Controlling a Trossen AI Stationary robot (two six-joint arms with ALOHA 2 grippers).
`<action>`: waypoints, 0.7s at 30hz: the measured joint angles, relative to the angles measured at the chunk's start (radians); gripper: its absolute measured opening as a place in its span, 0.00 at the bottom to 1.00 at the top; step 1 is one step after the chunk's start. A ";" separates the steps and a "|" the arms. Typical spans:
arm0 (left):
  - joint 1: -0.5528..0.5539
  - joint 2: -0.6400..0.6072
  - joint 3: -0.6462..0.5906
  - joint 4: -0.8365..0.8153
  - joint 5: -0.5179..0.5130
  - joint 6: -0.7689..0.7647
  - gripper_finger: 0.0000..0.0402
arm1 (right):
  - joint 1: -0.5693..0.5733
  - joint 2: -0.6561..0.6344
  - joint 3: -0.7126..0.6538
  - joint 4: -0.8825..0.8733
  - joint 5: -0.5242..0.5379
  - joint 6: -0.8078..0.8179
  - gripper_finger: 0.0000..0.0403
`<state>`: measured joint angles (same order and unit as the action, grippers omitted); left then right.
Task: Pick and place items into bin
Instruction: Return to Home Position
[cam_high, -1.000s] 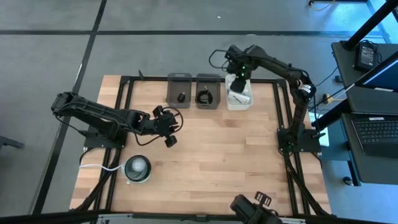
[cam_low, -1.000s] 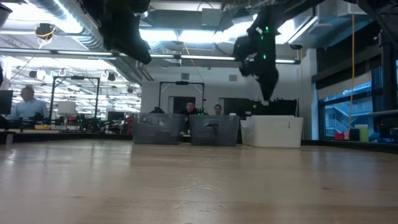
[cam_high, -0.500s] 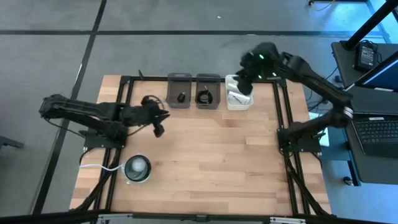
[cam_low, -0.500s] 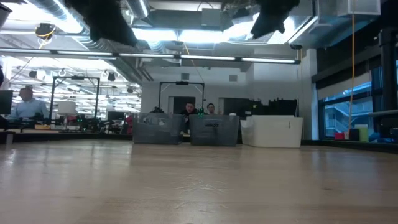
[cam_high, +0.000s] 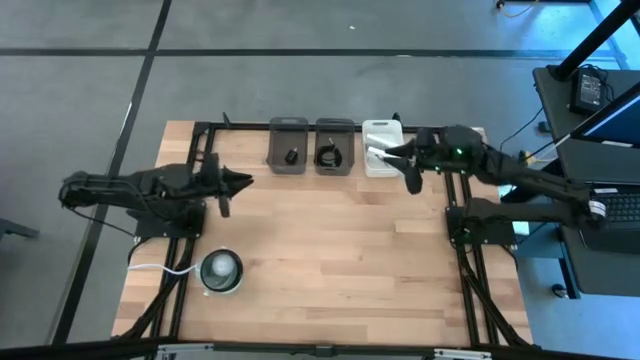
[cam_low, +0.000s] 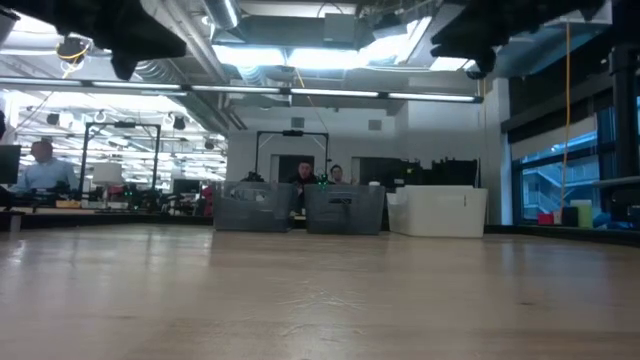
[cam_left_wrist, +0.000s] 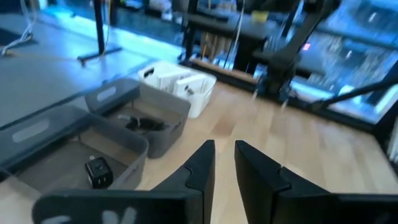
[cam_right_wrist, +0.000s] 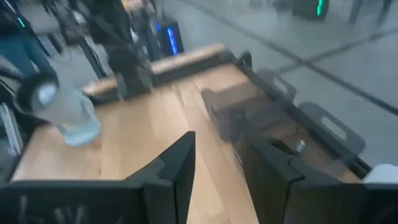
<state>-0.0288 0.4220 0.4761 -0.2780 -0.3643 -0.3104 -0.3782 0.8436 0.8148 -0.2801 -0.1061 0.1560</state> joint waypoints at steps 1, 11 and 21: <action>0.002 -0.032 -0.018 0.011 0.004 0.001 0.14 | 0.007 -0.028 -0.037 0.041 0.000 0.007 0.33; 0.005 -0.299 -0.152 0.022 0.018 -0.017 0.12 | 0.061 -0.297 -0.276 0.277 0.023 0.037 0.33; 0.005 -0.421 -0.276 0.079 -0.005 -0.017 0.11 | 0.068 -0.497 -0.444 0.323 0.037 0.127 0.33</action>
<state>-0.0238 0.0006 0.2004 -0.1993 -0.3689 -0.3271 -0.3103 0.3471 0.3709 0.0432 -0.0689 0.2827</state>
